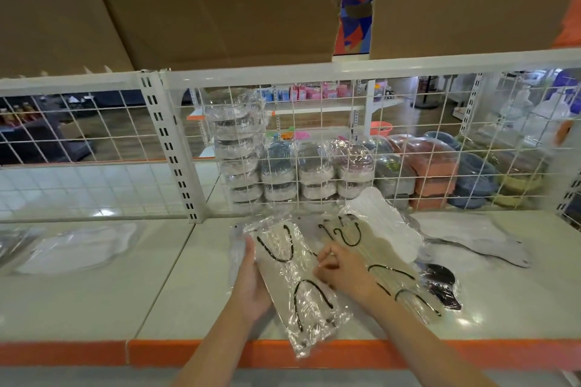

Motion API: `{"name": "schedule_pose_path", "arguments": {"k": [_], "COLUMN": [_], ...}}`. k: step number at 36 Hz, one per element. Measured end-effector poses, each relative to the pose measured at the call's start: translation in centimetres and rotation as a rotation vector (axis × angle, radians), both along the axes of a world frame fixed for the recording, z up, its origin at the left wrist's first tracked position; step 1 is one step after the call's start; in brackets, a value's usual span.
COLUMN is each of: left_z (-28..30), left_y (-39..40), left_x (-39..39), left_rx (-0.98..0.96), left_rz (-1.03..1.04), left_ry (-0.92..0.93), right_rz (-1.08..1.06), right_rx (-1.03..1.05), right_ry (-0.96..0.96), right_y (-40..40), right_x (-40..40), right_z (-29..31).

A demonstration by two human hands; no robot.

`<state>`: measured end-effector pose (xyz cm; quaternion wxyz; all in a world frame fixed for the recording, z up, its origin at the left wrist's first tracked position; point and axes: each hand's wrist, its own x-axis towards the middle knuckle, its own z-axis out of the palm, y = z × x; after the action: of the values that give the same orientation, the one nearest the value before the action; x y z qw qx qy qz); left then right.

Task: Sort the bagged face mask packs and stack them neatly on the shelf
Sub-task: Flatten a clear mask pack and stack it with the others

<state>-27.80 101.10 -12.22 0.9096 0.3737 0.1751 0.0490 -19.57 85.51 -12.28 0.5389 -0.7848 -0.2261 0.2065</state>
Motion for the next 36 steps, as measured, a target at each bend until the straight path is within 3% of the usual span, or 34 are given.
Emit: {"name": "schedule_pose_path", "arguments": {"k": [4,7,13,17,20,24,27,31,36], "left_z": [0.0,1.2,5.9,6.4,5.6,4.8,4.4,4.4,2.9], "left_y": [0.4,1.2,2.7,4.0,4.9,6.1,6.3,7.8,11.1], "left_x": [0.0,0.0,-0.6,-1.2,-1.6,-2.2,-2.3,-3.1,-5.9], "left_rx": [0.279,0.331,0.593,0.77,0.613,0.026,-0.058,0.067,0.608], "left_rz": [0.09,0.179,0.255,0.357,0.442,0.47,0.424,0.454,0.583], "left_ry": [0.155,0.083,-0.122,-0.092,-0.07,-0.192,-0.211,-0.209,-0.049], "right_rz": [0.009,0.092,0.16,0.198,0.127,0.042,0.018,0.004,0.001], "right_rx": [-0.052,-0.096,-0.015,-0.074,-0.036,0.268,0.413,0.334,0.202], "right_ry": [-0.075,-0.002,-0.106,-0.148,0.054,0.437,0.602,0.353,0.074], "right_y": [1.0,1.6,4.0,4.9,4.6,3.9,4.4,5.7,4.9], "right_x": [-0.7,-0.3,-0.6,-0.5,-0.4,-0.5,-0.9,-0.8,0.5], "right_z": [0.3,0.6,1.6,0.2,-1.5,-1.9,-1.0,0.9,2.1]}}
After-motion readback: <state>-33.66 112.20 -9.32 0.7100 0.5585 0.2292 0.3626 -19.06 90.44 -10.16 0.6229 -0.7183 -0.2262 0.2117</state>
